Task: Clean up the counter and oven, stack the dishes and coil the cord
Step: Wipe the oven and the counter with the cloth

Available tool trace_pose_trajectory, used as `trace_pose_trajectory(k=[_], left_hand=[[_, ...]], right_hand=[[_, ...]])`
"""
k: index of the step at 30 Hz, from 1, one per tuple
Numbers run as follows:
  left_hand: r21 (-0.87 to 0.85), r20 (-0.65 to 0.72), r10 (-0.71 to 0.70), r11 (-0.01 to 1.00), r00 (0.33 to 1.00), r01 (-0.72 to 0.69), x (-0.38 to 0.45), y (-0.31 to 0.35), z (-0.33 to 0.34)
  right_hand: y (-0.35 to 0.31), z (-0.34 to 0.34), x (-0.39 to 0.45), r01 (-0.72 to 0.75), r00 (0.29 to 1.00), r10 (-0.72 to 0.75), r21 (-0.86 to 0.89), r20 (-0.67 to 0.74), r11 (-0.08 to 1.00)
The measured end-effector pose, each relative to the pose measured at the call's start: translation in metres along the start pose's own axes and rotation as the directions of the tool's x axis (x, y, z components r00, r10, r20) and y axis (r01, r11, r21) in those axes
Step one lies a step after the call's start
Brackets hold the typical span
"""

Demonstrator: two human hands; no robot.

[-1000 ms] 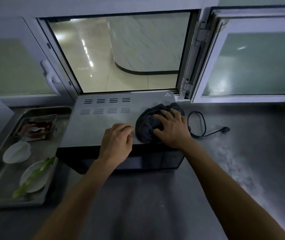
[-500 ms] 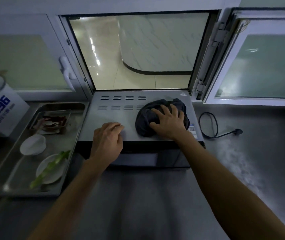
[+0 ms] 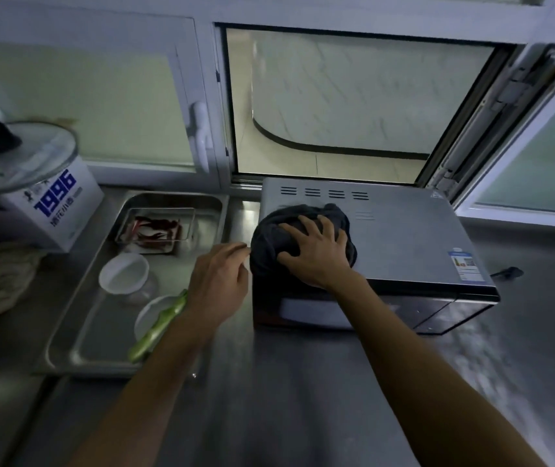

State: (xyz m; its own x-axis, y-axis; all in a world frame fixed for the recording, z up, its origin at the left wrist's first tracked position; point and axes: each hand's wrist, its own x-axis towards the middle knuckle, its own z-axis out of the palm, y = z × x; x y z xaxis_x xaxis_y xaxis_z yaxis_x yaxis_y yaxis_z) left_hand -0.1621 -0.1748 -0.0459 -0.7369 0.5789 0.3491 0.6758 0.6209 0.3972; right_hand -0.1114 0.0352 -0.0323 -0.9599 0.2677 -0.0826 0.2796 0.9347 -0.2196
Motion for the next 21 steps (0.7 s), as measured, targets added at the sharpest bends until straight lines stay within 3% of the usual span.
trace_pose_trajectory(k=[5, 11, 15, 21], left_hand=[[-0.03, 0.018, 0.026, 0.999, 0.999, -0.026, 0.003, -0.019, -0.013], [-0.079, 0.065, 0.122, 0.99, 0.99, -0.117, 0.012, -0.013, -0.009], [-0.098, 0.093, 0.245, 0.967, 0.965, -0.236, 0.017, 0.013, 0.004], [-0.103, 0.156, 0.388, 0.921, 0.908, -0.376, 0.024, 0.064, 0.025]], right_hand=[[-0.026, 0.007, -0.013, 0.01, 0.998, -0.008, 0.029, -0.064, 1.0], [-0.013, 0.017, -0.063, -0.057, 0.976, 0.064, 0.042, -0.209, 0.998], [0.016, 0.027, -0.097, -0.106, 0.909, 0.128, 0.077, -0.397, 0.991], [0.064, 0.04, -0.134, -0.271, 0.769, 0.296, 0.131, -0.566, 0.954]])
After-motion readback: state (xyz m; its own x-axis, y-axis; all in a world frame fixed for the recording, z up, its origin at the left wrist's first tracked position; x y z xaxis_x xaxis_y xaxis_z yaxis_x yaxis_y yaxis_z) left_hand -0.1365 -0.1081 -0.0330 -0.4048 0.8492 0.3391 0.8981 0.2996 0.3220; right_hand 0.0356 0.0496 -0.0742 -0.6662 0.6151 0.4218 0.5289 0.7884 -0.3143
